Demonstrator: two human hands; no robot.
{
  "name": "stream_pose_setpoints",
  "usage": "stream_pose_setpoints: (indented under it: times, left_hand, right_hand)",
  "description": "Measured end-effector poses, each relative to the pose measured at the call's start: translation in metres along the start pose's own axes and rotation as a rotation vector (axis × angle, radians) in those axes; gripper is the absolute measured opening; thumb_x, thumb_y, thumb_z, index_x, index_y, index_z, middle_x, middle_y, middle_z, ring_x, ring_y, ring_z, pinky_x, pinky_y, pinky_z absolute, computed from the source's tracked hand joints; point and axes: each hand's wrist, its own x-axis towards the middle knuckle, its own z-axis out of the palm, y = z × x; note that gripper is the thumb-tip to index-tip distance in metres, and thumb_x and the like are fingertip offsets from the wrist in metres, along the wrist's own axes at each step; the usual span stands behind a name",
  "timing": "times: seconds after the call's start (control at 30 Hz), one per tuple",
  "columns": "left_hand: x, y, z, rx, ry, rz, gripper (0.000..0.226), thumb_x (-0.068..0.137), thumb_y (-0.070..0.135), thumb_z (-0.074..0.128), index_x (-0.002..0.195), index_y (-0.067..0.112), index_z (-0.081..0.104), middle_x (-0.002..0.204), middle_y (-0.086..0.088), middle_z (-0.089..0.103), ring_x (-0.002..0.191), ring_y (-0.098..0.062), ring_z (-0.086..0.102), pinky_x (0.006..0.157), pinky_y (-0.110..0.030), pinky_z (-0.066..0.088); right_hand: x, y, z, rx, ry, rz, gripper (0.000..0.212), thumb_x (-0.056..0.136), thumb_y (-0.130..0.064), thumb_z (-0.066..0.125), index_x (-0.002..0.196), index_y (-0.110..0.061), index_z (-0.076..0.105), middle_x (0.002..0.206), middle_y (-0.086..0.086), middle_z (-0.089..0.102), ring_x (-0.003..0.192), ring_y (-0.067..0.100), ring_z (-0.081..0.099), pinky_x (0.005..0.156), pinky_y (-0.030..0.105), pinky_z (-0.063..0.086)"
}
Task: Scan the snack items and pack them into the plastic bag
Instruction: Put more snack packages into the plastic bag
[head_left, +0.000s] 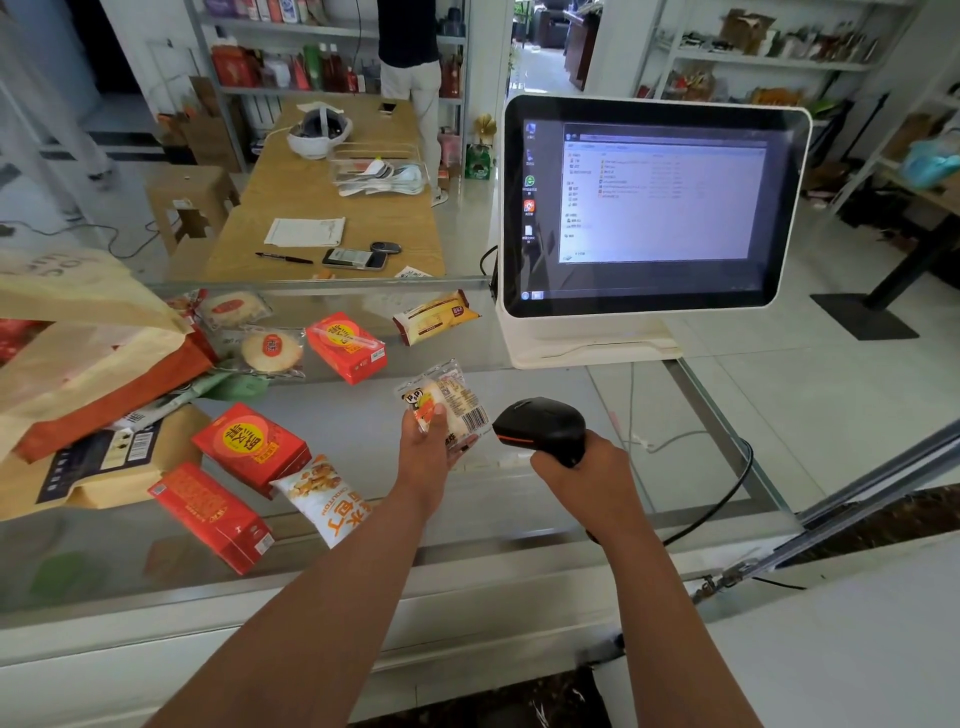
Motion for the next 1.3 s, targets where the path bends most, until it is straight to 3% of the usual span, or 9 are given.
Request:
stream_pose_setpoints:
  times: [0.43, 0.8, 0.9, 1.3]
  left_hand:
    - [-0.001, 0.002, 0.001, 0.025, 0.009, -0.009, 0.045, 0.099, 0.033, 0.047, 0.141, 0.02, 0.034, 0.137, -0.007, 0.053, 0.114, -0.026, 0.06, 0.072, -0.025, 0.058]
    - [-0.002, 0.002, 0.001, 0.012, -0.015, 0.007, 0.043, 0.1, 0.031, 0.046, 0.14, 0.019, 0.036, 0.135, -0.006, 0.056, 0.108, -0.02, 0.065, 0.074, -0.027, 0.057]
    - [-0.001, 0.002, 0.001, 0.015, -0.019, 0.003, 0.045, 0.1, 0.033, 0.047, 0.141, 0.019, 0.035, 0.137, -0.007, 0.054, 0.114, -0.025, 0.062, 0.076, -0.028, 0.057]
    - [-0.006, 0.006, 0.006, -0.049, 0.035, -0.028, 0.035, 0.101, 0.025, 0.045, 0.135, 0.019, 0.039, 0.132, -0.009, 0.057, 0.112, -0.028, 0.062, 0.075, -0.03, 0.059]
  right_hand:
    - [0.003, 0.002, 0.001, -0.01, 0.003, 0.004, 0.017, 0.082, -0.021, 0.067, 0.074, -0.023, 0.052, 0.059, -0.007, 0.051, 0.057, 0.006, 0.051, 0.057, 0.015, 0.037]
    - [0.003, -0.002, -0.002, -0.01, 0.025, 0.014, 0.024, 0.082, -0.02, 0.067, 0.068, -0.025, 0.048, 0.058, -0.007, 0.048, 0.057, 0.005, 0.048, 0.055, 0.013, 0.033]
    - [0.003, 0.0, 0.0, -0.009, 0.013, 0.015, 0.023, 0.082, -0.019, 0.067, 0.069, -0.025, 0.049, 0.058, -0.007, 0.049, 0.057, 0.005, 0.049, 0.056, 0.014, 0.034]
    - [0.011, 0.017, 0.009, -0.045, 0.025, -0.019, 0.018, 0.082, -0.02, 0.069, 0.09, -0.017, 0.053, 0.07, -0.007, 0.054, 0.066, 0.004, 0.052, 0.062, 0.014, 0.039]
